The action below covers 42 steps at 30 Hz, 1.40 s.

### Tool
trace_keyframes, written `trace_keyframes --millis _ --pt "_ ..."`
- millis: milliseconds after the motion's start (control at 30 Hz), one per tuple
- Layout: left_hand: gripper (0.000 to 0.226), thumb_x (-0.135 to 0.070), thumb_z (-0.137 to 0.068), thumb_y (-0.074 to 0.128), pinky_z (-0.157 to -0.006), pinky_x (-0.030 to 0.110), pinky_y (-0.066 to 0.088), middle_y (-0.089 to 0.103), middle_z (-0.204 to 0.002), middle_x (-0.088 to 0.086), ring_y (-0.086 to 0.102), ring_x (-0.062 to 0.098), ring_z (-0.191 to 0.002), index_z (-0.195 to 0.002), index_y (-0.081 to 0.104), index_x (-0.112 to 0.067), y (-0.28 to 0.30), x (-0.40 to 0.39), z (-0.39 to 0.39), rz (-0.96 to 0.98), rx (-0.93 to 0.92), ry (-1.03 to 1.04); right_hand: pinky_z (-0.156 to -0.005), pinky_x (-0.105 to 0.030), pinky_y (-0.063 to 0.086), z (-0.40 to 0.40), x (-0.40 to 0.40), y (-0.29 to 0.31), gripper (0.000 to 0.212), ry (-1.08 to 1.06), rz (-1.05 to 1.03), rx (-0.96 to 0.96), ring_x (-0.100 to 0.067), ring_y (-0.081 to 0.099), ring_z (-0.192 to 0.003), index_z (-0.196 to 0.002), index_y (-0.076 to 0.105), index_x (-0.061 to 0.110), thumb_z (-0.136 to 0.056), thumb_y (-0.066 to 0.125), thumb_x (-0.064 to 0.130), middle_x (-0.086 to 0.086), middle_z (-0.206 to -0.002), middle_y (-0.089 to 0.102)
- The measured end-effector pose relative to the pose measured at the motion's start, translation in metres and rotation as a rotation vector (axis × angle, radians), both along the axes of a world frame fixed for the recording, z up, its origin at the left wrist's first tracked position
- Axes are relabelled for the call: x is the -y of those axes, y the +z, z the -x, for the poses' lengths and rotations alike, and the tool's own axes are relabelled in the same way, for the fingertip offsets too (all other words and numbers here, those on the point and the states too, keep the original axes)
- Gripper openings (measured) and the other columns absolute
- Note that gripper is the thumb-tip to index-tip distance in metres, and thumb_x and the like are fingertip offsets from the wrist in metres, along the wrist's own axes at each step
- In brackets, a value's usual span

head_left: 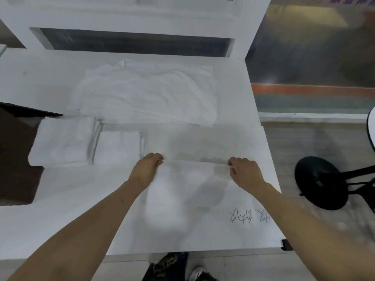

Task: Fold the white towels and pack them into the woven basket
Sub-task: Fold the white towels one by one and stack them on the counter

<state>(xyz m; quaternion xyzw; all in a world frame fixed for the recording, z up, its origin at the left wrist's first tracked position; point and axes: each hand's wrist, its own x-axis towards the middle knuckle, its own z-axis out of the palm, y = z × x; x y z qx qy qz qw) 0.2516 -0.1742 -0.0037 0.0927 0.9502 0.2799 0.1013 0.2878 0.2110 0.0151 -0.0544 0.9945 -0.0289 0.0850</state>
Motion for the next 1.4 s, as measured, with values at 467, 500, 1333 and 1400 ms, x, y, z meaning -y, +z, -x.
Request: trace_keyframes --millis 467,500,1333,1400 --pt "0.04 -0.046 -0.097 0.042 -0.099 0.045 0.05 0.059 -0.137 0.006 0.054 0.031 -0.125 -0.124 0.067 -0.03 -0.04 -0.03 -0.088 0.344 -0.173 -0.258 -0.126 -0.041 0.016 -0.011 0.068 -0.041 0.062 0.276 0.068 0.323 -0.021 0.006 -0.158 -0.158 0.015 0.05 -0.104 0.045 0.045 0.006 -0.172 0.001" --pt "0.04 -0.044 -0.098 0.042 -0.103 0.046 0.048 0.058 -0.14 0.008 0.053 0.032 -0.128 -0.126 0.066 -0.029 -0.042 -0.032 -0.09 0.353 -0.164 -0.258 -0.124 -0.042 0.02 -0.013 0.064 -0.04 0.062 0.233 0.067 0.326 -0.023 0.009 -0.157 -0.158 0.015 0.05 -0.104 0.045 0.047 0.005 -0.172 0.003" --pt "0.053 -0.028 -0.095 0.066 -0.089 0.041 0.053 0.062 -0.123 0.016 0.062 0.038 -0.114 -0.138 0.045 -0.007 -0.019 -0.156 -0.026 -0.324 0.502 0.682 -0.089 -0.045 0.055 -0.078 0.01 -0.056 0.051 -0.189 0.3 0.317 -0.026 0.049 -0.112 -0.152 0.041 0.038 -0.103 0.05 0.028 -0.002 -0.123 0.044" --pt "0.025 -0.023 -0.094 0.066 -0.073 0.039 0.053 0.065 -0.097 0.012 0.066 0.037 -0.096 -0.107 0.058 -0.003 -0.016 -0.157 -0.022 -0.365 0.504 0.635 -0.089 -0.043 0.054 -0.076 0.008 -0.056 0.05 -0.192 0.322 0.322 -0.025 0.049 -0.111 -0.151 0.042 0.04 -0.103 0.049 0.028 -0.001 -0.119 0.044"
